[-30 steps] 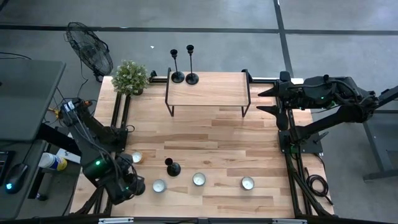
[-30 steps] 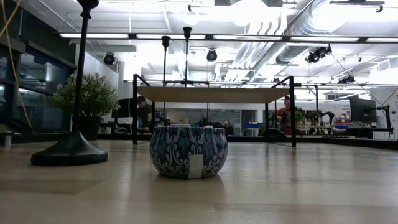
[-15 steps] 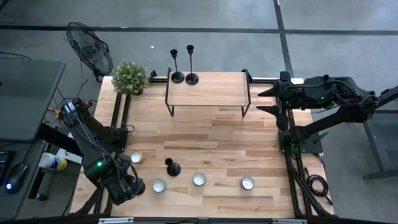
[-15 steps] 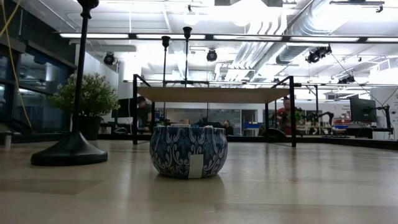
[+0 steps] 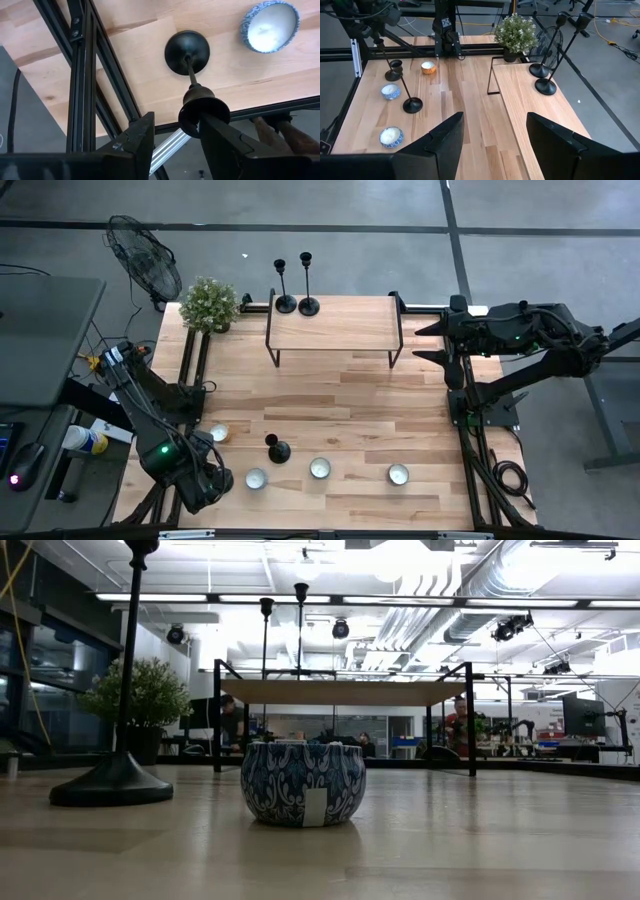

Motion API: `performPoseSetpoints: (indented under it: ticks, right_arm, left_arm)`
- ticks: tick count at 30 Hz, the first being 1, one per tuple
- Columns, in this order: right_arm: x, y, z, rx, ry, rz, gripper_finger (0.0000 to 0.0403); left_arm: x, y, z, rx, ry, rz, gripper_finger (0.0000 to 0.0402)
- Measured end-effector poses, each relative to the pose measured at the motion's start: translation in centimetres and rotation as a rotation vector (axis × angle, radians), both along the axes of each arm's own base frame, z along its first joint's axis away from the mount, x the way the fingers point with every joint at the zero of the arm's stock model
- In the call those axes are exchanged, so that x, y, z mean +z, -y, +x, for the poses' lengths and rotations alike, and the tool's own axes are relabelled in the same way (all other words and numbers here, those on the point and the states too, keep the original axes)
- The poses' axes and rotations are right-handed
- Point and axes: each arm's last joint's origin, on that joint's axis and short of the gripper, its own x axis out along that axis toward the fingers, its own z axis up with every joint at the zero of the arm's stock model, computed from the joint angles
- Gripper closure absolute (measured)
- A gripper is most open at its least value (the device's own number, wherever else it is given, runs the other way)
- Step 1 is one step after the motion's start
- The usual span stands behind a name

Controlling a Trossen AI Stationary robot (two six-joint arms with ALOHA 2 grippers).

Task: Pick & Place candle stick holders
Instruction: Put the black candle holder on the shelf

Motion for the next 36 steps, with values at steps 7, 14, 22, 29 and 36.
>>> performPoseSetpoints:
  ticks: [7, 14, 22, 29, 36]
  right_arm:
    - [-0.1, -0.03, -0.04, 0.01, -0.011, 0.005, 0.0195]
    - [-0.1, -0.05, -0.04, 0.016, -0.012, 0.008, 0.0195]
    - [-0.1, -0.05, -0.04, 0.016, -0.012, 0.008, 0.0195]
    - [-0.16, -0.04, -0.07, 0.016, -0.019, 0.007, 0.0195]
    - [-0.23, -0.03, -0.11, 0.016, -0.028, 0.006, 0.0195]
  left_arm:
    - [-0.06, 0.05, 0.04, 0.0, 0.0, 0.002, 0.0289]
    - [-0.68, 0.58, 0.43, -0.009, -0.007, 0.012, 0.0291]
    - [-0.8, 0.62, 0.46, -0.01, -0.013, 0.02, 0.0293]
    - [-0.8, 0.62, 0.46, -0.01, -0.013, 0.02, 0.0349]
    - [-0.72, 0.69, 0.52, -0.01, -0.004, 0.01, 0.0391]
